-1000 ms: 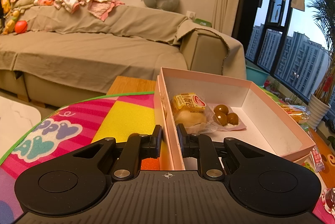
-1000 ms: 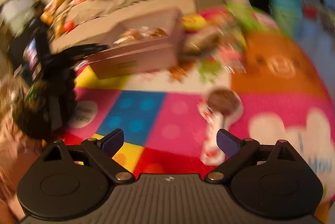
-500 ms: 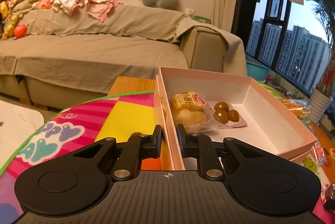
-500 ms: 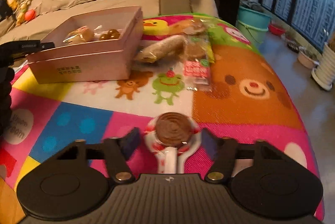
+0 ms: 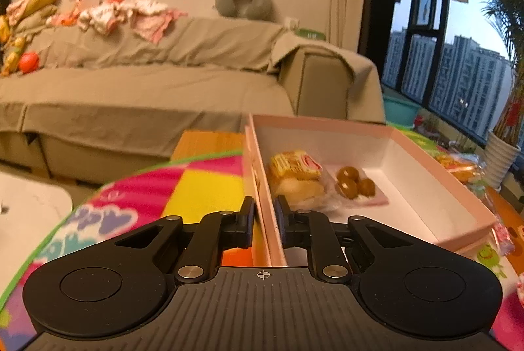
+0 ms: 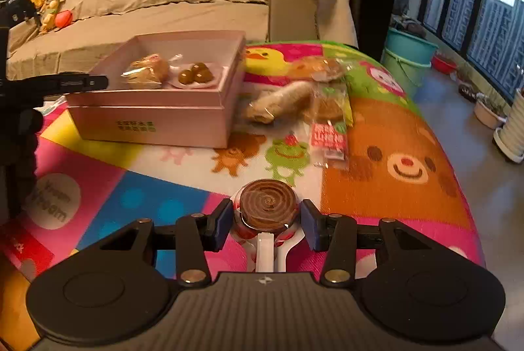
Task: Organize objects
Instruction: 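Carry the lollipop into the pink box and release it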
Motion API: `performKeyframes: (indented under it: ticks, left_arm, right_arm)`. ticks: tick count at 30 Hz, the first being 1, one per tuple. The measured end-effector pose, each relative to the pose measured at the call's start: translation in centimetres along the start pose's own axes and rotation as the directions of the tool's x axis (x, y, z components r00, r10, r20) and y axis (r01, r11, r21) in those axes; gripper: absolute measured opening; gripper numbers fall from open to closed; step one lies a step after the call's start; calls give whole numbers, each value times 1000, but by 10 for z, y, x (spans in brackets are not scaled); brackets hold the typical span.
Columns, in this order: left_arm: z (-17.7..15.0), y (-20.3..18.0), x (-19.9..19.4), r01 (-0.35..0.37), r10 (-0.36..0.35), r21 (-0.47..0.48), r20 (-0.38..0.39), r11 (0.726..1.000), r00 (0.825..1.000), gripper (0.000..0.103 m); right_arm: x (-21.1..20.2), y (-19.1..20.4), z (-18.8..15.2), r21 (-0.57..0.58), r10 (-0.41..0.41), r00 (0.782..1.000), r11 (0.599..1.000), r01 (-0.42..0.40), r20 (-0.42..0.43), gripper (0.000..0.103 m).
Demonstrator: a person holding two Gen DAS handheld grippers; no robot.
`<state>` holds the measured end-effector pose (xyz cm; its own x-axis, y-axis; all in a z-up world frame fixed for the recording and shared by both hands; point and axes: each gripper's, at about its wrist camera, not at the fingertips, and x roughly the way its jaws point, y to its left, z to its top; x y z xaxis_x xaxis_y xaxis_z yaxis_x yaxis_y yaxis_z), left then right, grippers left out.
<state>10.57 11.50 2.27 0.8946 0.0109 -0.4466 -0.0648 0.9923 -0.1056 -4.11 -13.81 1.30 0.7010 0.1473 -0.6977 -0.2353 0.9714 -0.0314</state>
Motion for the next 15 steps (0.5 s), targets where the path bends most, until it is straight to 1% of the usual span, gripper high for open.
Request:
performKeyframes:
  ticks: [1,3,7,11,15]
  left_arm:
    - [0,3,3,-4,4,-5,-6,1000,1000,12]
    - [1,9,1,15,-15,-36,-23,999,1000,13]
    - [7,9,-11,10,-11,-8,-39,1000,999,14]
    - [5,10,-10,19,-19,-1,-80,1000,997,14]
    - [2,8,-11,17,-17,-9,-61,1000,998,12]
  right_arm:
    - [-1,2,1,-5,3,1000,1000,-3,4,44]
    - [0,4,4,-6,9,1000,1000,-9,10,44]
    - [2,6,3,5,22,1000,1000,-22,10,44]
    - [3,3,1,19,16,1000,1000,-16,1,44]
    - [-4,3,7,23,16,1000,1000,-17,14,44]
